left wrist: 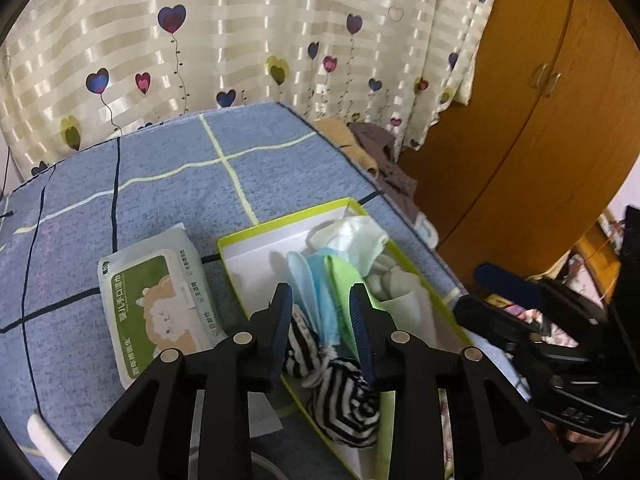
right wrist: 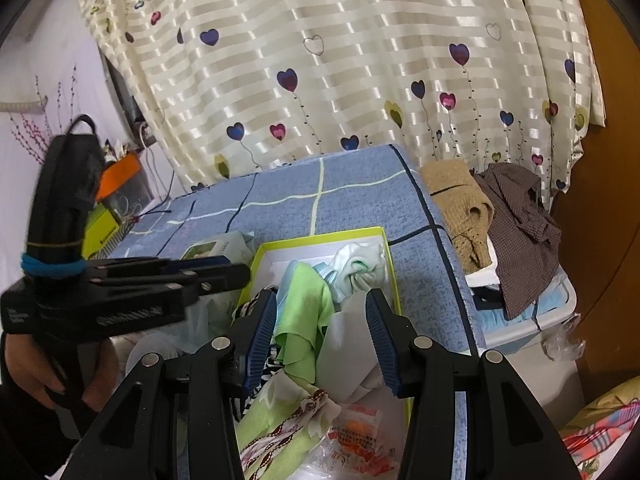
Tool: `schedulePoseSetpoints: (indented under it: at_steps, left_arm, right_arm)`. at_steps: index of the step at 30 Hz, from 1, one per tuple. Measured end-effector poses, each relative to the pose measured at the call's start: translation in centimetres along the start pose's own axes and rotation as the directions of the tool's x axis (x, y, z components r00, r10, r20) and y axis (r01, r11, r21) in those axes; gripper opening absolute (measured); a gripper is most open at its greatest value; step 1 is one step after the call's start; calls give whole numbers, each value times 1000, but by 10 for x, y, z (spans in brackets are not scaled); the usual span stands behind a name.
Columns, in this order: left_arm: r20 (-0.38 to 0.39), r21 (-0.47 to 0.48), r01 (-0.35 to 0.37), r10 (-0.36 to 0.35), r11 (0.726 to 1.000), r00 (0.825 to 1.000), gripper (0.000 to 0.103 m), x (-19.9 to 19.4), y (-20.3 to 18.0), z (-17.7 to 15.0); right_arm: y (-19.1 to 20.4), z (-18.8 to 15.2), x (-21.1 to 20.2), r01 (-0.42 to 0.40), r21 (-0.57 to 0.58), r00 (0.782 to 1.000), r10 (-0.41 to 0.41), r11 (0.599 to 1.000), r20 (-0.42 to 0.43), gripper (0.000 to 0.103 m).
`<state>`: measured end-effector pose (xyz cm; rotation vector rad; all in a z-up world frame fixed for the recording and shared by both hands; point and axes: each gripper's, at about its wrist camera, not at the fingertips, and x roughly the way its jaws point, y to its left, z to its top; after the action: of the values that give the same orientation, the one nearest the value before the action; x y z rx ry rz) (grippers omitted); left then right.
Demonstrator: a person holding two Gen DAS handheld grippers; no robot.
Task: Organize soft objects
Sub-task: 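Open both grippers over the box and release the items, then move both grippers back toward the white rolled sock and beige sock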
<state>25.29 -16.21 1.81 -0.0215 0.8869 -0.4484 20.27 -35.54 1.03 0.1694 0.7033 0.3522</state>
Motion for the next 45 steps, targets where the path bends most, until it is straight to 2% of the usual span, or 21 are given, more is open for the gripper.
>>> schedulePoseSetpoints:
  at_steps: [5,28,45]
  left_arm:
    - [40,-9,38,-38,999,998,31,-26,-1,-4]
    - [162,-83,65,-51,994,986,31,-123,8,-73]
    - [178,-114,29,-8,993,984,31,-148,19,-105]
  right_arm:
    - [6,-1,-5,-8,-11,1000,8,1000,5,46]
    - [86,-22,-65,-1,-94,1000,3,996,21,47]
    - [127,-36,-70,-36,-153,999,37,988,0,48]
